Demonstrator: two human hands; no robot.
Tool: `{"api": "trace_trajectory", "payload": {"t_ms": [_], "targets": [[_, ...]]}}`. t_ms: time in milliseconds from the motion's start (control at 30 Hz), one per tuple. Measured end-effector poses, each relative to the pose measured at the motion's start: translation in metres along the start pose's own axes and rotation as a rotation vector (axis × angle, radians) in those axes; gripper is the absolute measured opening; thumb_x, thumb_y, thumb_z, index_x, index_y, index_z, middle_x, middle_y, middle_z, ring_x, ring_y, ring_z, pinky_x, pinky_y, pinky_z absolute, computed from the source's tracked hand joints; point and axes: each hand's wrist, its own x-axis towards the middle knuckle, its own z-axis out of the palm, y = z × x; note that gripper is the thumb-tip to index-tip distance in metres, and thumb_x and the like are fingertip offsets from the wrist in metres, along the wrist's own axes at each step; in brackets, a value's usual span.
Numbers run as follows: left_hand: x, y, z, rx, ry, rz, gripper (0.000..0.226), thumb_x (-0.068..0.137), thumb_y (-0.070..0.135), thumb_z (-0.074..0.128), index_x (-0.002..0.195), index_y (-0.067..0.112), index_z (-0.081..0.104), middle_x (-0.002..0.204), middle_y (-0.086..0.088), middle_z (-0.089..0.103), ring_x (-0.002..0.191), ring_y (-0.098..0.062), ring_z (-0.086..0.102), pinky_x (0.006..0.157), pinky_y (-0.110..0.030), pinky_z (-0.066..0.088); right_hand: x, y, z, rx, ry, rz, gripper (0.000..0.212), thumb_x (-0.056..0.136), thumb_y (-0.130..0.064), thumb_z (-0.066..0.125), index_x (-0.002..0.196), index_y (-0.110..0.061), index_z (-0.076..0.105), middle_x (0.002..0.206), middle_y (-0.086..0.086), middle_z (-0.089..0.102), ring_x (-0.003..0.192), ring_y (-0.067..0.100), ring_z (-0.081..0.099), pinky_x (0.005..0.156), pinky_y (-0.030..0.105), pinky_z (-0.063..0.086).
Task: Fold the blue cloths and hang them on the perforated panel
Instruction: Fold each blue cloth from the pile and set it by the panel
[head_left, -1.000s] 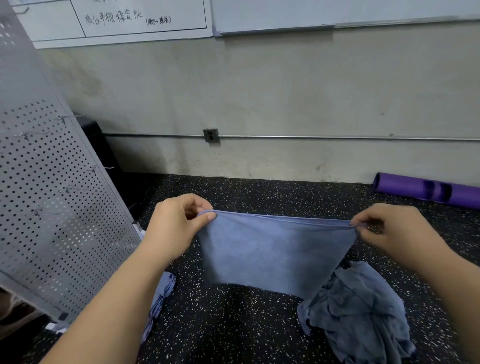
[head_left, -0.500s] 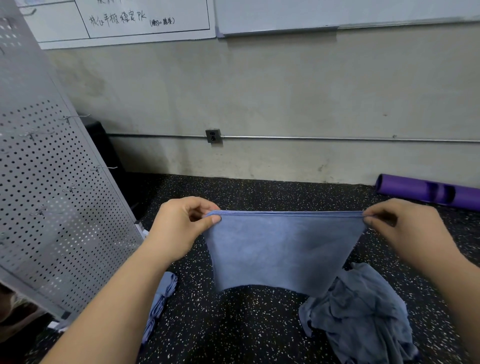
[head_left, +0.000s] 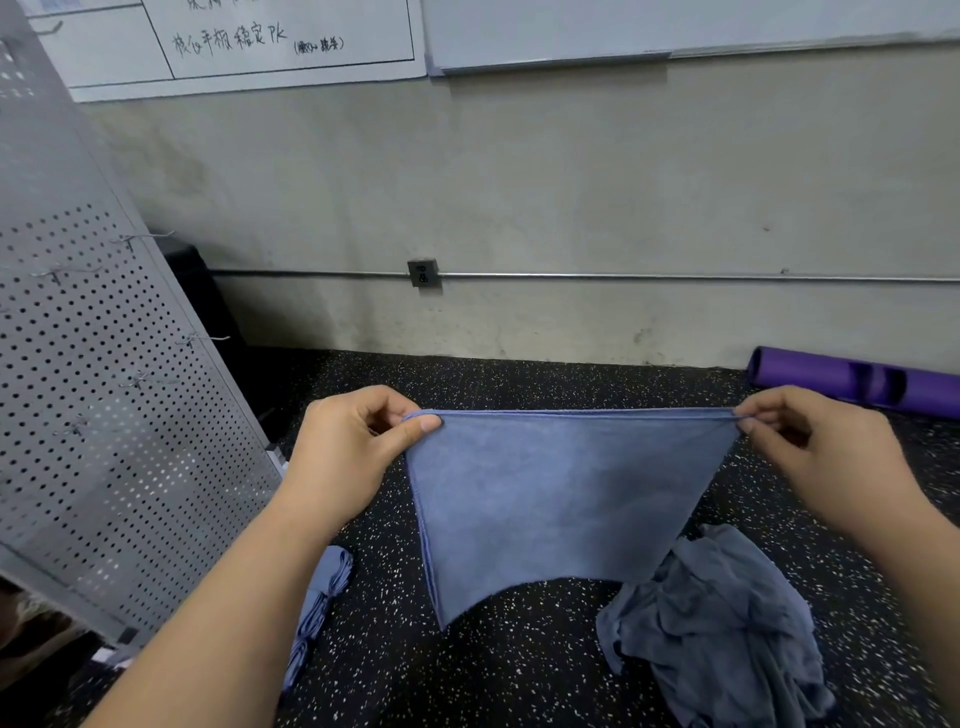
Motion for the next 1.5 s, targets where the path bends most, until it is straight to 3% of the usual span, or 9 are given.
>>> {"api": "trace_trajectory", "payload": {"t_ms": [233, 633, 767, 967, 1100, 1167, 1267, 1367, 1500], "targets": [[-0.002, -0.001, 0.0, 0.079, -0.026, 0.037, 0.01, 0.094, 0.025, 0.082, 0.091, 0.034, 0.079, 0.086, 0.014, 0.077, 0.081, -0.01, 0.074, 0.081, -0.039, 0.061, -0.004, 0.0, -0.004, 0.008, 0.017, -0.009, 0.026, 0.086, -0.012, 0.086, 0.094, -0.036, 0.081, 0.087, -0.019, 0.076, 0.081, 0.002, 0.071, 0.079, 0.022, 0.057], [0.005, -0.015, 0.009, -0.016, 0.107, -0.145, 0.008, 0.097, 0.029, 0.079, 0.092, 0.023, 0.078, 0.085, 0.006, 0.078, 0.083, -0.022, 0.074, 0.084, -0.045, 0.059, 0.001, -0.011, -0.002, 0.315, -0.018, 0.045, 0.026, 0.082, -0.014, 0.091, 0.099, -0.031, 0.08, 0.084, -0.012, 0.077, 0.08, 0.006, 0.072, 0.08, 0.01, 0.056], [0.006, -0.007, 0.016, -0.201, 0.157, -0.165, 0.006, 0.1, 0.02, 0.075, 0.095, 0.02, 0.078, 0.091, 0.0, 0.078, 0.081, -0.007, 0.066, 0.083, -0.034, 0.053, 0.004, -0.008, 0.005, 0.16, -0.043, 0.038, 0.019, 0.087, -0.021, 0.088, 0.101, -0.033, 0.081, 0.084, -0.013, 0.076, 0.081, 0.001, 0.068, 0.073, 0.004, 0.049], [0.007, 0.015, 0.016, -0.432, 0.369, -0.151, 0.016, 0.101, 0.032, 0.074, 0.099, 0.017, 0.08, 0.094, 0.005, 0.079, 0.085, -0.006, 0.066, 0.084, -0.027, 0.055, 0.008, -0.019, 0.005, 0.651, 0.082, 0.221, 0.004, 0.101, -0.023, 0.073, 0.101, -0.019, 0.074, 0.085, -0.004, 0.079, 0.077, 0.008, 0.069, 0.077, 0.024, 0.055], [0.006, -0.005, 0.018, -0.058, 0.048, -0.203, 0.012, 0.095, 0.03, 0.081, 0.087, 0.021, 0.081, 0.083, 0.002, 0.079, 0.076, -0.014, 0.072, 0.081, -0.038, 0.059, -0.002, -0.005, 0.015, 0.301, -0.067, 0.236, 0.006, 0.092, -0.025, 0.083, 0.09, -0.025, 0.078, 0.077, -0.006, 0.079, 0.076, 0.023, 0.073, 0.079, 0.043, 0.061], [0.004, -0.004, 0.021, -0.116, 0.056, -0.163, 0.01, 0.096, 0.025, 0.08, 0.088, 0.019, 0.081, 0.081, -0.001, 0.078, 0.071, -0.012, 0.068, 0.077, -0.034, 0.057, -0.003, -0.009, 0.014, 0.441, -0.052, 0.287, 0.005, 0.092, -0.021, 0.083, 0.091, -0.021, 0.078, 0.082, 0.001, 0.08, 0.082, 0.035, 0.074, 0.088, 0.054, 0.062], [0.01, 0.004, 0.018, -0.218, 0.216, -0.093, 0.007, 0.098, 0.022, 0.077, 0.094, 0.018, 0.082, 0.081, 0.002, 0.078, 0.068, -0.004, 0.063, 0.07, -0.02, 0.053, 0.005, -0.015, 0.007, 0.868, 0.113, 0.332, 0.011, 0.091, -0.023, 0.079, 0.097, -0.016, 0.074, 0.088, 0.009, 0.08, 0.079, 0.015, 0.073, 0.079, 0.026, 0.065], [0.008, -0.009, 0.023, -0.043, 0.047, -0.143, 0.013, 0.098, 0.028, 0.078, 0.085, 0.024, 0.079, 0.072, 0.008, 0.075, 0.06, -0.003, 0.059, 0.063, -0.026, 0.049, 0.001, -0.001, 0.012, 0.464, -0.022, 0.285, 0.005, 0.095, -0.025, 0.08, 0.094, -0.021, 0.076, 0.08, 0.009, 0.079, 0.05, 0.006, 0.053, 0.048, 0.023, 0.046], [0.008, -0.007, 0.026, -0.06, 0.154, -0.123, 0.012, 0.098, 0.03, 0.077, 0.086, 0.026, 0.078, 0.078, 0.011, 0.077, 0.068, -0.003, 0.065, 0.068, -0.024, 0.051, 0.005, 0.001, 0.012, 0.598, 0.104, 0.295, 0.006, 0.097, -0.025, 0.078, 0.098, -0.019, 0.075, 0.085, 0.003, 0.08, 0.072, 0.015, 0.067, 0.072, 0.031, 0.053]]}}
